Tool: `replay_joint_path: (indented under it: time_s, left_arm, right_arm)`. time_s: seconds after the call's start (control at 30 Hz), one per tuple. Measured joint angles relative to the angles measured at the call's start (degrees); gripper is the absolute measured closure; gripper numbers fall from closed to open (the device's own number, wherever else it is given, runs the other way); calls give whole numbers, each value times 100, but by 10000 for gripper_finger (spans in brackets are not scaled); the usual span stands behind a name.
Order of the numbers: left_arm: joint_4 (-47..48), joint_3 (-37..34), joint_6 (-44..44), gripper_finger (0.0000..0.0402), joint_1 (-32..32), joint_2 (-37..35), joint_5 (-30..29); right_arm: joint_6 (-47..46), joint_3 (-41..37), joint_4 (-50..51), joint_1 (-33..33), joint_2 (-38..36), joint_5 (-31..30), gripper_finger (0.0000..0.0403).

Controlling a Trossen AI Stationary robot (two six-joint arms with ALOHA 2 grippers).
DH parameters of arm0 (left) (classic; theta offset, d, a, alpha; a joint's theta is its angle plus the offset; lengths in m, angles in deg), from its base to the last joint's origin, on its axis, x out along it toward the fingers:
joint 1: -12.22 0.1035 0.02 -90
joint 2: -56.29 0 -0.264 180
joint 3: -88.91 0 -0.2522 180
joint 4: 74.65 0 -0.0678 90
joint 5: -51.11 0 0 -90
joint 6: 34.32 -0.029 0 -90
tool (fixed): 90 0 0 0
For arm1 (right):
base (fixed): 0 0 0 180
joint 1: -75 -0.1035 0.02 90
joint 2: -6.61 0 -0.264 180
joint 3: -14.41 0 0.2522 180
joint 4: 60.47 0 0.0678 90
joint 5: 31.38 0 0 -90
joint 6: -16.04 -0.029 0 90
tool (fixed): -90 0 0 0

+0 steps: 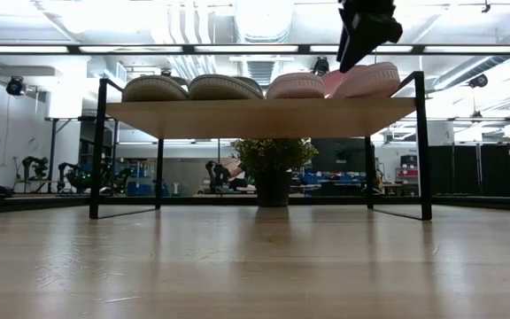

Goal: Pick and place slides into the shelf
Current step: Put the right pink slipper on the shelf

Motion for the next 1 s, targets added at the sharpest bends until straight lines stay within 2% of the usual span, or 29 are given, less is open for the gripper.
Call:
replay_joint_path:
  time_s: [0.17,0.4,0.7,0.83,1.0]
  left_arm:
    - [20,0,4,155,0,-14,0]
    - [19,0,7,155,0,-29,0]
    - [20,0,7,155,-1,-30,2]
    - [20,0,4,155,-2,-30,2]
    - [20,0,4,155,-2,-30,4]
  right_arm:
    - [-307,-48,-6,16,69,-277,225]
    - [-426,-299,35,41,30,-279,242]
    - [-1072,-457,-84,161,28,-299,266]
    - [-1075,-488,-209,194,27,-311,293]
    - [-1075,-575,-320,192,21,-345,349]
